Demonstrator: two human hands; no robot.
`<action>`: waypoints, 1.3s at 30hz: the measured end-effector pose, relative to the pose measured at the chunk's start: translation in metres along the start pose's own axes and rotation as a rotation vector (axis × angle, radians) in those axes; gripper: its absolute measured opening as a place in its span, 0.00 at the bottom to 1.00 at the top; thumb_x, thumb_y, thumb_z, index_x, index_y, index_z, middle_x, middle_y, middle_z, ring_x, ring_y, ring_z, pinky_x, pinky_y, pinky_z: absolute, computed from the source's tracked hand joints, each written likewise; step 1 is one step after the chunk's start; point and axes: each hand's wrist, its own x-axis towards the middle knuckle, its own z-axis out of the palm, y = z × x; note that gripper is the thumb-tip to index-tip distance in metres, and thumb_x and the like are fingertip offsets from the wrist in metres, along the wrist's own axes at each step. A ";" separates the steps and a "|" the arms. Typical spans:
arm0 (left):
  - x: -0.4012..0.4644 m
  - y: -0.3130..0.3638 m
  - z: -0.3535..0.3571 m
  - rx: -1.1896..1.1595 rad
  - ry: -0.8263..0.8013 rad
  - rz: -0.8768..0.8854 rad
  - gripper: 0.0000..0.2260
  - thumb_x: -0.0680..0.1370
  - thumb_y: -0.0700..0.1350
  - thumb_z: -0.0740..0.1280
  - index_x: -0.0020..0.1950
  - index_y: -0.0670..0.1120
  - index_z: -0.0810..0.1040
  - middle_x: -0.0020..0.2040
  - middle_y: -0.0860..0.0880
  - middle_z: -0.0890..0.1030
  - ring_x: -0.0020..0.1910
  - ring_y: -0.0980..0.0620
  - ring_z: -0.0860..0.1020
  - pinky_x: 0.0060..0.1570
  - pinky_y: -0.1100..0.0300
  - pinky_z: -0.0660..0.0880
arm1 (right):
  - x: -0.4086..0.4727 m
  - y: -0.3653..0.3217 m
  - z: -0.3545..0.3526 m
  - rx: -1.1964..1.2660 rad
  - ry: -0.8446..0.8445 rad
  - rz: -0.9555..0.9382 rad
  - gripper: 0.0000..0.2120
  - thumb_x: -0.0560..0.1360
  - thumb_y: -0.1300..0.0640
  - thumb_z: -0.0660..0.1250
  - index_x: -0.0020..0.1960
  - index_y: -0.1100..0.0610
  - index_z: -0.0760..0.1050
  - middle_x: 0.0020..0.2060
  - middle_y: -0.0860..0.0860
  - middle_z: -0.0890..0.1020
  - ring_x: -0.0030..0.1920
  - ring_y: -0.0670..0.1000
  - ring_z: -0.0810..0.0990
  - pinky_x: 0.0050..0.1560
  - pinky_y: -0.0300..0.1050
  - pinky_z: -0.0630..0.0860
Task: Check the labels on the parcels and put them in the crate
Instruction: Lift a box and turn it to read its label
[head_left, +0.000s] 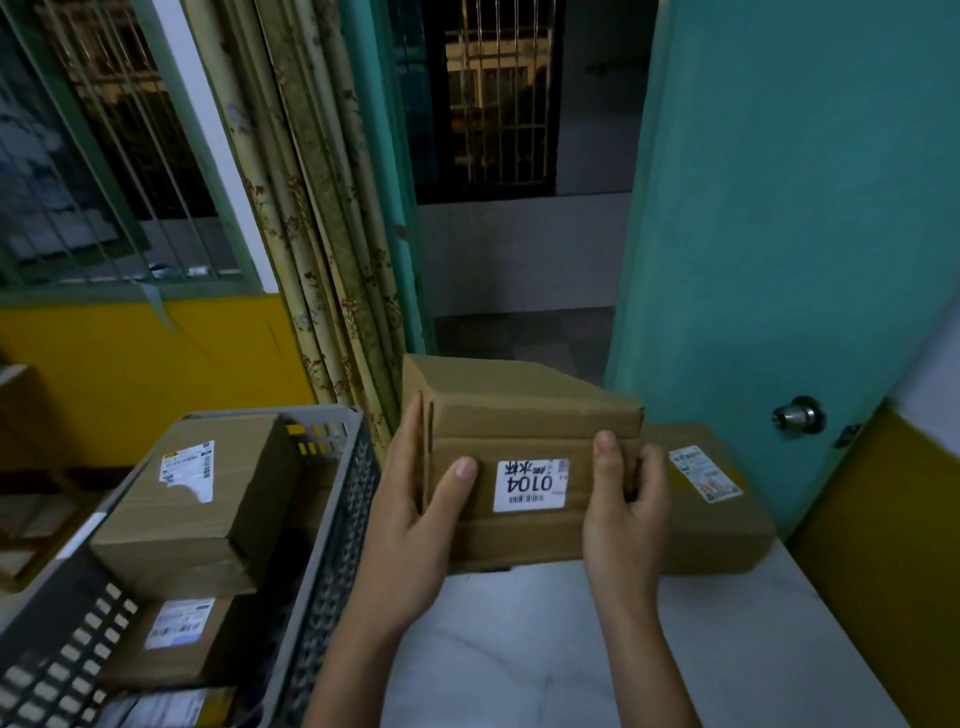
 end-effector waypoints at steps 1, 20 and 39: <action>0.000 -0.003 -0.001 -0.029 -0.006 -0.007 0.34 0.73 0.66 0.67 0.77 0.69 0.59 0.72 0.64 0.71 0.68 0.65 0.73 0.69 0.56 0.75 | 0.001 0.000 -0.002 0.011 -0.012 0.007 0.24 0.72 0.24 0.59 0.43 0.45 0.71 0.40 0.48 0.80 0.44 0.51 0.81 0.44 0.50 0.78; 0.012 -0.013 -0.015 -0.397 0.167 -0.260 0.26 0.70 0.71 0.64 0.59 0.55 0.77 0.60 0.46 0.82 0.60 0.43 0.81 0.62 0.35 0.76 | -0.006 -0.020 -0.006 0.030 -0.254 0.129 0.27 0.74 0.25 0.46 0.62 0.37 0.71 0.47 0.31 0.78 0.46 0.27 0.77 0.43 0.29 0.69; 0.019 -0.019 -0.029 -0.144 0.094 -0.225 0.22 0.74 0.65 0.67 0.66 0.62 0.75 0.61 0.60 0.78 0.59 0.60 0.76 0.55 0.56 0.75 | 0.001 -0.024 -0.016 0.127 -0.475 0.300 0.08 0.76 0.35 0.62 0.52 0.34 0.72 0.47 0.32 0.80 0.43 0.26 0.78 0.45 0.30 0.73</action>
